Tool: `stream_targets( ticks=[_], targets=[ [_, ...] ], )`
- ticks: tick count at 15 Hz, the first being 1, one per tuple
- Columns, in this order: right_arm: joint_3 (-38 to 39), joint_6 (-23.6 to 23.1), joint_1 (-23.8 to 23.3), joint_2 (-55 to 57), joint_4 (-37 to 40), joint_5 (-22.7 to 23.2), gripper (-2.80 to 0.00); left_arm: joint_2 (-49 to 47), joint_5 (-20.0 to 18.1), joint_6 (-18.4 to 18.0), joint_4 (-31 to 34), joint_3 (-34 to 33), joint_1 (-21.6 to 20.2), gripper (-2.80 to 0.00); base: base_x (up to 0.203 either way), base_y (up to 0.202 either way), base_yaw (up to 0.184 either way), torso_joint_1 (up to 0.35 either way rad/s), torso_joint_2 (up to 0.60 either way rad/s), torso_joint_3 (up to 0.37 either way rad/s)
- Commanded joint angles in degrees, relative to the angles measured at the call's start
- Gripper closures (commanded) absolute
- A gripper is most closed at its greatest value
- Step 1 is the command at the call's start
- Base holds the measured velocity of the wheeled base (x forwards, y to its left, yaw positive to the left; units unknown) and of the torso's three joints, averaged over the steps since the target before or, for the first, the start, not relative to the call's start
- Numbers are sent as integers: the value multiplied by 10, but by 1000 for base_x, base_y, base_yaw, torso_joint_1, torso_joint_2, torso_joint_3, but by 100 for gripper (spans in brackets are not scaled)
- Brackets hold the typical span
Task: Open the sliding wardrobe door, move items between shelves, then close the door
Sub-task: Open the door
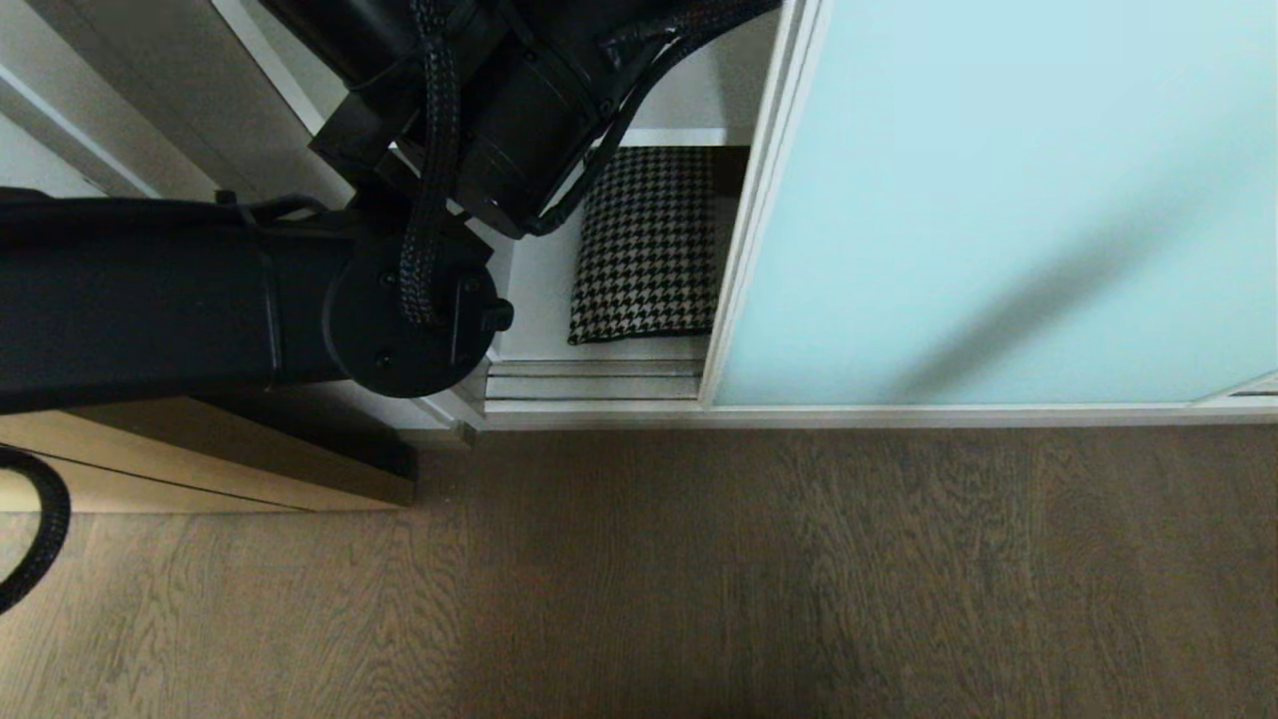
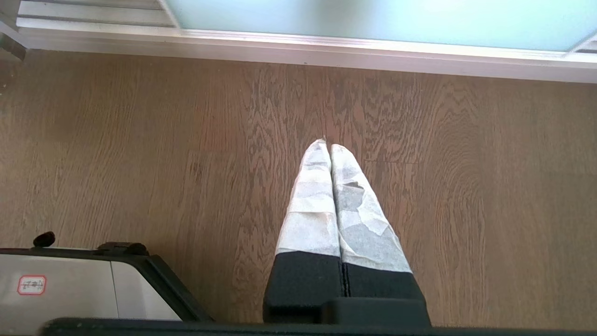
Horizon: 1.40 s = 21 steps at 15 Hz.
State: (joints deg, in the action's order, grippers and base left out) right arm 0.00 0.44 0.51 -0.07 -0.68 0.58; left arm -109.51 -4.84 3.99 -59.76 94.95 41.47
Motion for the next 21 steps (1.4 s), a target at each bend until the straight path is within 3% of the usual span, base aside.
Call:
stream_targets(
  ticks=[1, 6, 9, 11, 13, 17, 21],
  targets=[
    [0, 0, 0, -2, 0, 0, 0, 6, -2, 2, -2, 1, 1, 0, 0, 0, 0, 0, 0, 0],
    [1, 0, 0, -2, 0, 0, 0, -13, 9, 1, -16, 1, -2, 0, 0, 0, 0, 0, 0, 0],
    [0, 0, 0, -2, 0, 0, 0, 38, 62, -3, -9, -10, -33, 0, 0, 0, 0, 0, 0, 0],
    [1, 0, 0, -2, 0, 0, 0, 108, 77, -6, 10, -60, -65, 0, 0, 0, 0, 0, 0, 0],
    [0, 0, 0, -2, 0, 0, 0, 192, 83, -13, 42, -136, -110, 0, 0, 0, 0, 0, 0, 0],
    [1, 0, 0, -2, 0, 0, 0, 389, 86, -51, 78, -363, -230, 0, 0, 0, 0, 0, 0, 0],
    [1, 0, 0, -2, 0, 0, 0, 613, 86, -60, 100, -604, -336, 0, 0, 0, 0, 0, 0, 0]
  ],
)
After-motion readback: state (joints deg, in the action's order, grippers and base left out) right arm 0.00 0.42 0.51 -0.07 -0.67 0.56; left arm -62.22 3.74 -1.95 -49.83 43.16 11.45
